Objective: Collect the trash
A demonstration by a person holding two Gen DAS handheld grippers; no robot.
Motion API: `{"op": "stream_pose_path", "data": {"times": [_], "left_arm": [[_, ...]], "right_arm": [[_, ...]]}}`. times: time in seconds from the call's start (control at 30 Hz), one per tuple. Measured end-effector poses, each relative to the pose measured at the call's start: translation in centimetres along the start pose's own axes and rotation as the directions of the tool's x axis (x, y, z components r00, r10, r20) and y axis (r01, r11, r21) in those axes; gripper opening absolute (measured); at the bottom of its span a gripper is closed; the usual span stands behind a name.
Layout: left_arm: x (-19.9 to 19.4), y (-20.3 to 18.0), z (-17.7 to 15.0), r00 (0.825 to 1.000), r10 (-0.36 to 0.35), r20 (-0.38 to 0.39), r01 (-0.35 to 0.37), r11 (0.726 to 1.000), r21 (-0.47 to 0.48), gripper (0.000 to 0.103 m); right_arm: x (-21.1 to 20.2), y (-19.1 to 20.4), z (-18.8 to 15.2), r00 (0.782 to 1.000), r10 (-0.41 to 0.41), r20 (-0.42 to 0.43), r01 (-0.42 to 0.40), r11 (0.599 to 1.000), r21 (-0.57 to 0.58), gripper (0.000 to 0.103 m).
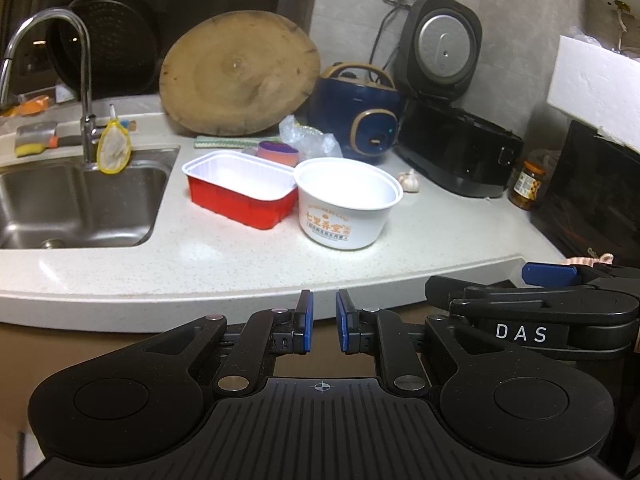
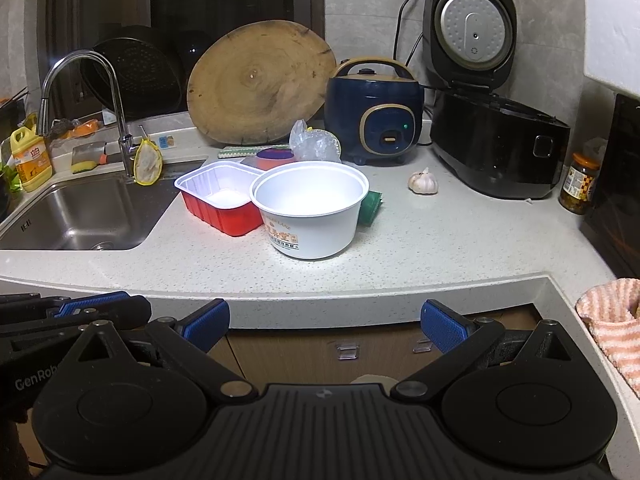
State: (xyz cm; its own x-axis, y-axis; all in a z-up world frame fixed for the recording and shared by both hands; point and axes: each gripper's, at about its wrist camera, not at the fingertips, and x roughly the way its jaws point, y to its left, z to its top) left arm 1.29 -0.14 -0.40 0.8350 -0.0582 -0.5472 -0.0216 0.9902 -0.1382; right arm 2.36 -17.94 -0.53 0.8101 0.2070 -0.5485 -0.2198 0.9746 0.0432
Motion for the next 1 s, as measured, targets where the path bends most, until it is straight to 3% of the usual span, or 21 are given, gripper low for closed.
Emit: {"op": "stream_pose_path", "data": {"times": [1.0], "left_arm": [[3.0,-0.4,1.6,1.000,0.012,-0.026,-0.013,1.000,-0.023,0.016]], "right_arm": [[2.5,-1.5,1.4,1.000,0.018,-0.012,-0.017,1.000,0.006,0.102]]}}
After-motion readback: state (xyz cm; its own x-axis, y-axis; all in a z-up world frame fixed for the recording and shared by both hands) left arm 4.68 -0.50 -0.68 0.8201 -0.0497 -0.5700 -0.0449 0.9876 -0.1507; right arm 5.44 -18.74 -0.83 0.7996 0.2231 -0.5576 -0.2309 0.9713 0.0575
